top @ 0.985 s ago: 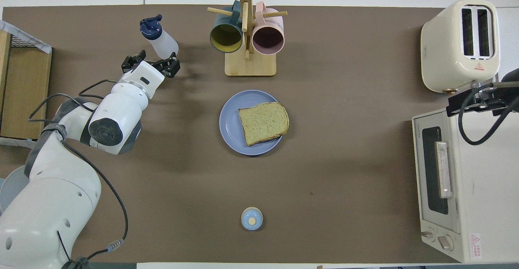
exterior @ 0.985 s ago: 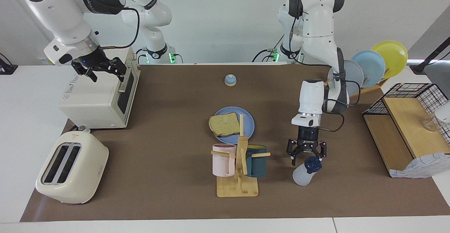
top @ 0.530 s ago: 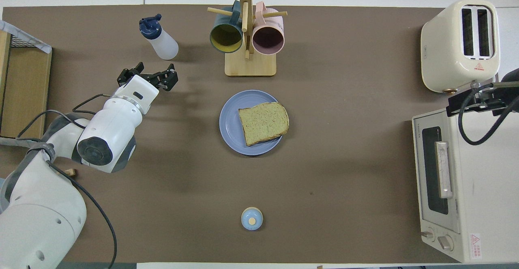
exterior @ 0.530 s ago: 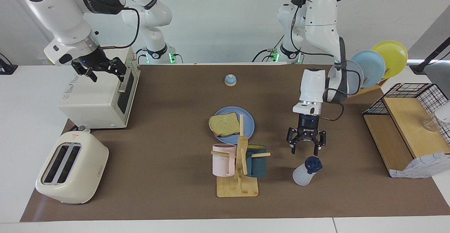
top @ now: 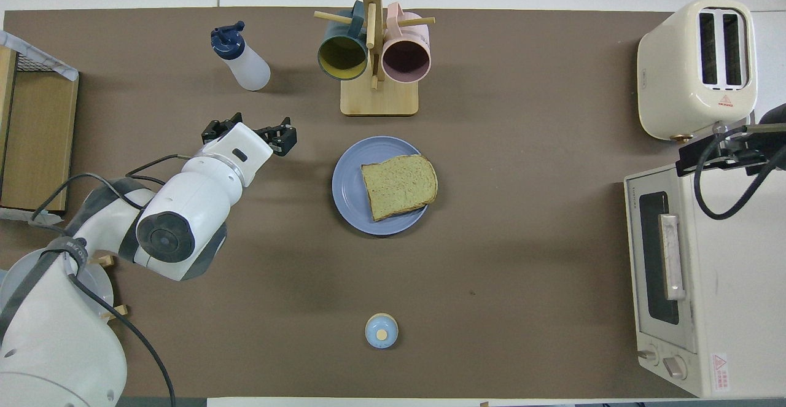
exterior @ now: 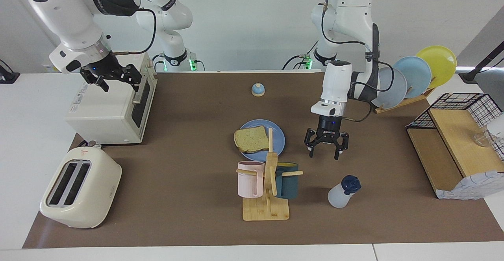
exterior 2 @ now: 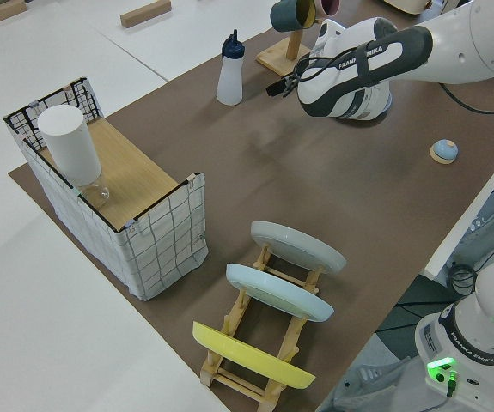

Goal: Put bread on plate and add seasoning

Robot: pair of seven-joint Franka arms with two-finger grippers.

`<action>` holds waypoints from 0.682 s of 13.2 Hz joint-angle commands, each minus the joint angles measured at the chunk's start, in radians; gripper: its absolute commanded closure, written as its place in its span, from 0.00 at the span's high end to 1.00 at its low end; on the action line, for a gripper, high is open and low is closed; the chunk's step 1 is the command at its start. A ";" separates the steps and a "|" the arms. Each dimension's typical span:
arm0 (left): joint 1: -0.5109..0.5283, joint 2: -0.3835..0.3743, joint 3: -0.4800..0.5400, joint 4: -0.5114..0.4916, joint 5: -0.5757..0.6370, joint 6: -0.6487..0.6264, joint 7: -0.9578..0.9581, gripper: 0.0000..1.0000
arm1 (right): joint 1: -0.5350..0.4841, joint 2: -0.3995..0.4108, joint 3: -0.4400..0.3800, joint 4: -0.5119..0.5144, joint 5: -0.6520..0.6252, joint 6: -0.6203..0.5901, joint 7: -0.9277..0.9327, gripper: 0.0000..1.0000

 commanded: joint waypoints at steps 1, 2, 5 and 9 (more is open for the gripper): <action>-0.068 -0.104 0.009 0.042 0.009 -0.266 -0.060 1.00 | -0.010 -0.011 0.005 -0.010 -0.006 0.005 -0.019 1.00; -0.087 -0.126 0.007 0.071 0.006 -0.372 -0.068 1.00 | -0.010 -0.011 0.005 -0.010 -0.006 0.005 -0.019 1.00; -0.093 -0.186 -0.011 0.159 -0.015 -0.658 -0.057 1.00 | -0.010 -0.011 0.005 -0.010 -0.006 0.005 -0.019 1.00; -0.121 -0.322 -0.011 0.167 -0.023 -0.874 -0.051 1.00 | -0.010 -0.011 0.005 -0.010 -0.006 0.005 -0.019 1.00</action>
